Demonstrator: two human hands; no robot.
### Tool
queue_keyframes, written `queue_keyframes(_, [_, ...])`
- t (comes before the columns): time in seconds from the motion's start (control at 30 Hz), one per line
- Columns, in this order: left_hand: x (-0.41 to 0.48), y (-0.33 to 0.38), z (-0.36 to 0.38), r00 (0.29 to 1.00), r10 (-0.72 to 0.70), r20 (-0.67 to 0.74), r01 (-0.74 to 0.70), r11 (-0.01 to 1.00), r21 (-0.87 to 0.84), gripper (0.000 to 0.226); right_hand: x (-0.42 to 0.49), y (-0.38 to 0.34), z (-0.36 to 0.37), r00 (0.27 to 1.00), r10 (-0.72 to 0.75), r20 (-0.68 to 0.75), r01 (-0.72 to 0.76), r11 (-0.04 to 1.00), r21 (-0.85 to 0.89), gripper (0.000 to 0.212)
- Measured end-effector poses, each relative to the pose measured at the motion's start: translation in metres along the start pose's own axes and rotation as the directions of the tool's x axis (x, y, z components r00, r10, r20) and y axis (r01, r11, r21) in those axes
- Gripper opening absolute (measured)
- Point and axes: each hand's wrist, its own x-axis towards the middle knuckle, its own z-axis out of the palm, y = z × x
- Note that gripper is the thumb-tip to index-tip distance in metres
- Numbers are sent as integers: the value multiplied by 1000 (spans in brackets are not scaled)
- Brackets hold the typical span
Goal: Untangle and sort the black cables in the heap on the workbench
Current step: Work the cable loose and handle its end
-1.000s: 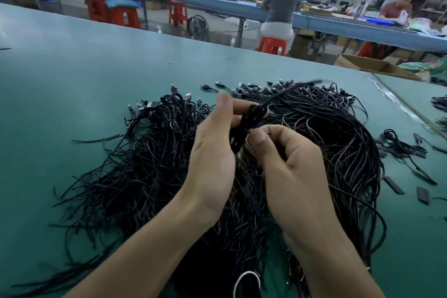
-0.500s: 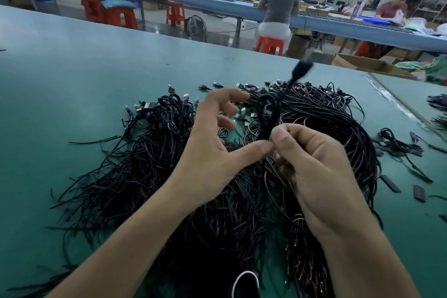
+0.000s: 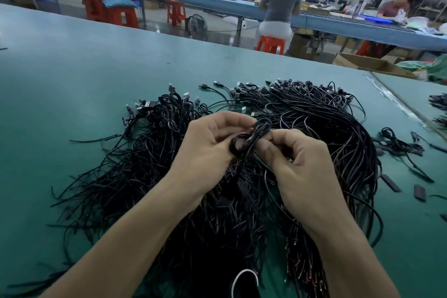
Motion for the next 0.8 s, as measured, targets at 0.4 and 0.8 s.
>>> queue_keyframes(0.4, [-4,5,7,996,79,30,-76,991,-106,6,2,7,4,999,18,-35,-19,999,-30,17])
queue_keyframes(0.8, [-3,-15,0,969,187,-161,-116,921,372,35,0,1,1,999,27,-46,-17,979,203,22])
